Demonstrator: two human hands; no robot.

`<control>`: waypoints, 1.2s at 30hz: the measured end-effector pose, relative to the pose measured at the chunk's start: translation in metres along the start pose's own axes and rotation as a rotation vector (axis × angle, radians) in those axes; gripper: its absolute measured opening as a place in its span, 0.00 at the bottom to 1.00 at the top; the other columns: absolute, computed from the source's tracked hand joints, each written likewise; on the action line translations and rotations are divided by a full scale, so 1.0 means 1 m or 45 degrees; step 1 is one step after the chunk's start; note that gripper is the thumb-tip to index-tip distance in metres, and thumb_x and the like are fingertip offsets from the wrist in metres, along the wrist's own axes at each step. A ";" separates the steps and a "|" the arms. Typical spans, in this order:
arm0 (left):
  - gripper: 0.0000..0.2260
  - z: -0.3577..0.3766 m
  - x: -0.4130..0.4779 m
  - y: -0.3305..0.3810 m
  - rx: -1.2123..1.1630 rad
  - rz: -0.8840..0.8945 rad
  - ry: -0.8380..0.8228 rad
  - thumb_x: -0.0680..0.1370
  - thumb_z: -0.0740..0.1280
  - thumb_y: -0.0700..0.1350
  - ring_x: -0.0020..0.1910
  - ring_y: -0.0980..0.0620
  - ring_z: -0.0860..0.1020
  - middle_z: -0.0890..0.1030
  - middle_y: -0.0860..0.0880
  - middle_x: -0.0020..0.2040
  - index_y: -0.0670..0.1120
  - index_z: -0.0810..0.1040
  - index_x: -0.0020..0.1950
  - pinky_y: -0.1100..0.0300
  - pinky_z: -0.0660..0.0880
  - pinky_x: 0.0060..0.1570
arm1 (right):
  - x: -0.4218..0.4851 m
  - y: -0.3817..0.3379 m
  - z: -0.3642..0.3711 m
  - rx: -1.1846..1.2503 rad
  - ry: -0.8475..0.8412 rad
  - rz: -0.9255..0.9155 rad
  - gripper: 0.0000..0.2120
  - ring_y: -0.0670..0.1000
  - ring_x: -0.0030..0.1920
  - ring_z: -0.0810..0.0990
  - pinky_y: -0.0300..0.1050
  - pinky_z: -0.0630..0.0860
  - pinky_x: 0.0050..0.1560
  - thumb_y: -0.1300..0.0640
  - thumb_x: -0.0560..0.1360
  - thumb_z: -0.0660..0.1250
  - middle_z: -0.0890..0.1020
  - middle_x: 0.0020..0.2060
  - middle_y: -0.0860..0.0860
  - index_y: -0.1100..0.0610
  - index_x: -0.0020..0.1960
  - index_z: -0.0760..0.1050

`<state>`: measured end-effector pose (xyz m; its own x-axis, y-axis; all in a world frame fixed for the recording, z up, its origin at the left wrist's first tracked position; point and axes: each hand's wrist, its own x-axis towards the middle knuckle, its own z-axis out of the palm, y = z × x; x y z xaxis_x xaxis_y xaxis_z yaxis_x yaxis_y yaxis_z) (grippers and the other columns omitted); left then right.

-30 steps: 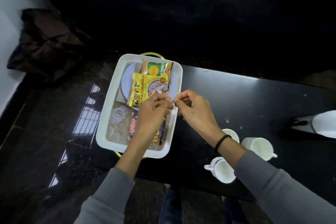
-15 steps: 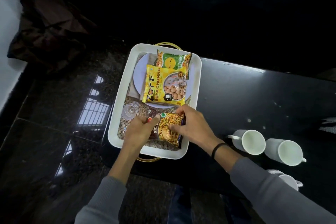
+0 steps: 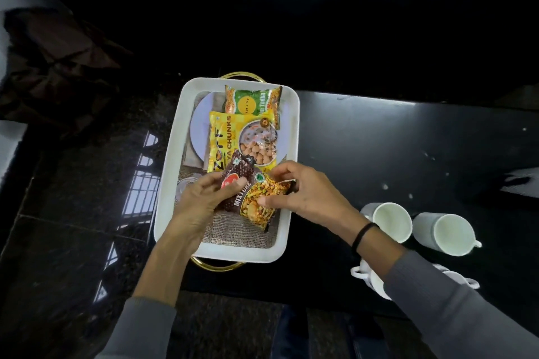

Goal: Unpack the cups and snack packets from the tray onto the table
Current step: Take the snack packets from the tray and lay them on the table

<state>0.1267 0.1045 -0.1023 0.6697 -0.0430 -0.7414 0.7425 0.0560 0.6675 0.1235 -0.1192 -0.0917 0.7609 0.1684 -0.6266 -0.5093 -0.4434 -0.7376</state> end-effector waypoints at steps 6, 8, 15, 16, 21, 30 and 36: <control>0.26 0.035 0.013 0.026 -0.035 0.141 -0.126 0.54 0.88 0.49 0.50 0.50 0.86 0.88 0.44 0.52 0.48 0.87 0.49 0.62 0.82 0.46 | -0.006 0.001 -0.037 0.179 -0.123 0.023 0.29 0.42 0.53 0.85 0.43 0.81 0.57 0.38 0.62 0.82 0.86 0.53 0.44 0.46 0.59 0.80; 0.26 0.054 0.015 0.037 -0.085 0.192 -0.115 0.62 0.85 0.45 0.54 0.48 0.85 0.87 0.44 0.56 0.44 0.84 0.58 0.58 0.83 0.48 | -0.008 0.003 -0.050 0.310 -0.074 -0.005 0.23 0.41 0.49 0.86 0.35 0.81 0.49 0.43 0.65 0.82 0.88 0.49 0.43 0.49 0.56 0.82; 0.18 0.135 0.021 0.046 -0.010 0.151 -0.053 0.69 0.80 0.51 0.44 0.54 0.87 0.89 0.49 0.47 0.47 0.80 0.54 0.58 0.83 0.43 | -0.006 0.018 -0.095 0.704 0.215 0.050 0.21 0.43 0.46 0.88 0.30 0.78 0.44 0.49 0.66 0.83 0.90 0.47 0.48 0.55 0.54 0.83; 0.20 0.144 0.025 0.045 0.005 0.141 -0.026 0.69 0.80 0.52 0.46 0.54 0.87 0.89 0.50 0.49 0.48 0.78 0.55 0.58 0.83 0.47 | -0.005 0.020 -0.101 0.715 0.224 0.071 0.22 0.44 0.48 0.88 0.34 0.78 0.49 0.47 0.65 0.83 0.90 0.47 0.48 0.54 0.54 0.83; 0.10 0.179 0.044 0.045 0.075 0.127 -0.061 0.74 0.77 0.47 0.39 0.60 0.87 0.89 0.55 0.40 0.54 0.77 0.46 0.69 0.79 0.32 | 0.005 0.035 -0.123 0.701 0.232 0.183 0.28 0.45 0.52 0.87 0.48 0.74 0.64 0.34 0.65 0.78 0.90 0.46 0.47 0.55 0.53 0.85; 0.21 0.210 0.079 0.055 0.265 0.151 0.003 0.79 0.73 0.46 0.55 0.45 0.85 0.85 0.42 0.57 0.41 0.74 0.68 0.49 0.82 0.58 | 0.039 0.057 -0.141 0.647 0.419 0.218 0.19 0.41 0.42 0.87 0.39 0.76 0.45 0.38 0.69 0.77 0.89 0.44 0.46 0.52 0.50 0.83; 0.26 0.207 0.080 0.049 0.853 0.427 0.145 0.78 0.74 0.45 0.61 0.52 0.78 0.78 0.49 0.68 0.48 0.71 0.75 0.57 0.76 0.60 | 0.046 0.065 -0.141 0.161 0.694 0.030 0.18 0.35 0.46 0.78 0.26 0.73 0.40 0.47 0.76 0.74 0.82 0.53 0.45 0.53 0.62 0.77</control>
<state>0.2189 -0.1029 -0.1148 0.8826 -0.0251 -0.4694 0.3725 -0.5717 0.7310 0.1821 -0.2646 -0.1333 0.8295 -0.3343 -0.4475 -0.5474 -0.3270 -0.7704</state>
